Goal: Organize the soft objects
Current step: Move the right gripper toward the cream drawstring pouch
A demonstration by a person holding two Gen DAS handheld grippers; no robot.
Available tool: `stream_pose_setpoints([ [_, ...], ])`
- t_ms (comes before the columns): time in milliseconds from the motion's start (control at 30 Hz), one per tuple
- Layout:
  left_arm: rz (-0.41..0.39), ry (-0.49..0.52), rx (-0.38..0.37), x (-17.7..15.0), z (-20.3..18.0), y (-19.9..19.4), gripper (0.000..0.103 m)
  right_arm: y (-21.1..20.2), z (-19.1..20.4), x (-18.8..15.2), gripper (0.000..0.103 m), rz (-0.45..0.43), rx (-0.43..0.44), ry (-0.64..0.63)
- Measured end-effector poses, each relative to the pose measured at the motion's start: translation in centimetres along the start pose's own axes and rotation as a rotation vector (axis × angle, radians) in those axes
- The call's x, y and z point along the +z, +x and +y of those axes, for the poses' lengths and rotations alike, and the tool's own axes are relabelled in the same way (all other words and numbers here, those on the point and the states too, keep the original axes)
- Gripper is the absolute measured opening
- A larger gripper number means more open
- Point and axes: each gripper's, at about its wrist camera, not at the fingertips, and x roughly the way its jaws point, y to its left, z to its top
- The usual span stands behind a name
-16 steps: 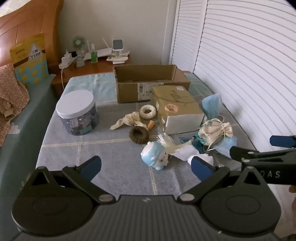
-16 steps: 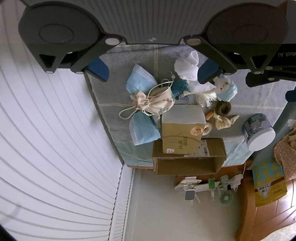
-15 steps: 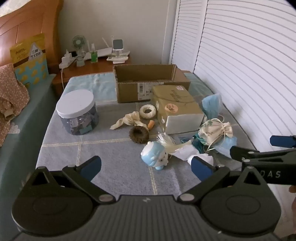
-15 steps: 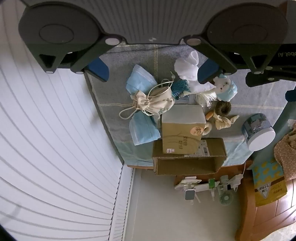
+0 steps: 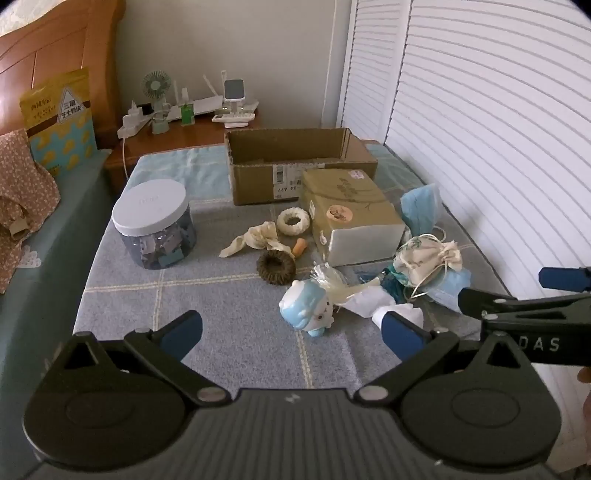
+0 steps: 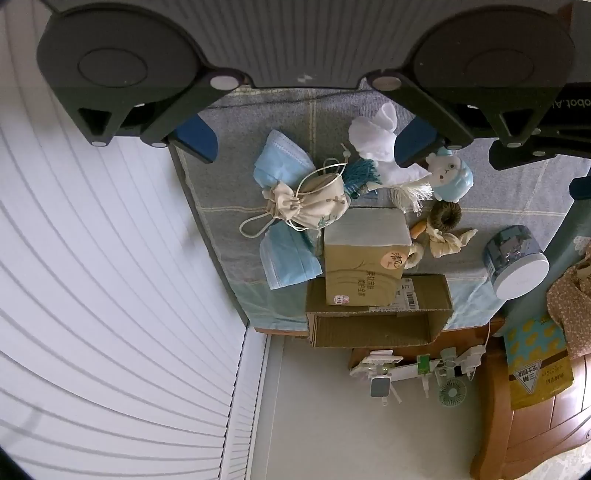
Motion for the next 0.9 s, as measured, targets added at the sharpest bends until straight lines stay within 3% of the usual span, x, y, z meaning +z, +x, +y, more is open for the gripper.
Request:
stream_pose_setpoints([
  [900, -0.004, 0.003, -0.003, 0.02, 0.08, -0.14, 0.102, -0.24, -0.13, -0.08, 0.103, 0.000, -0.002, 0.004],
])
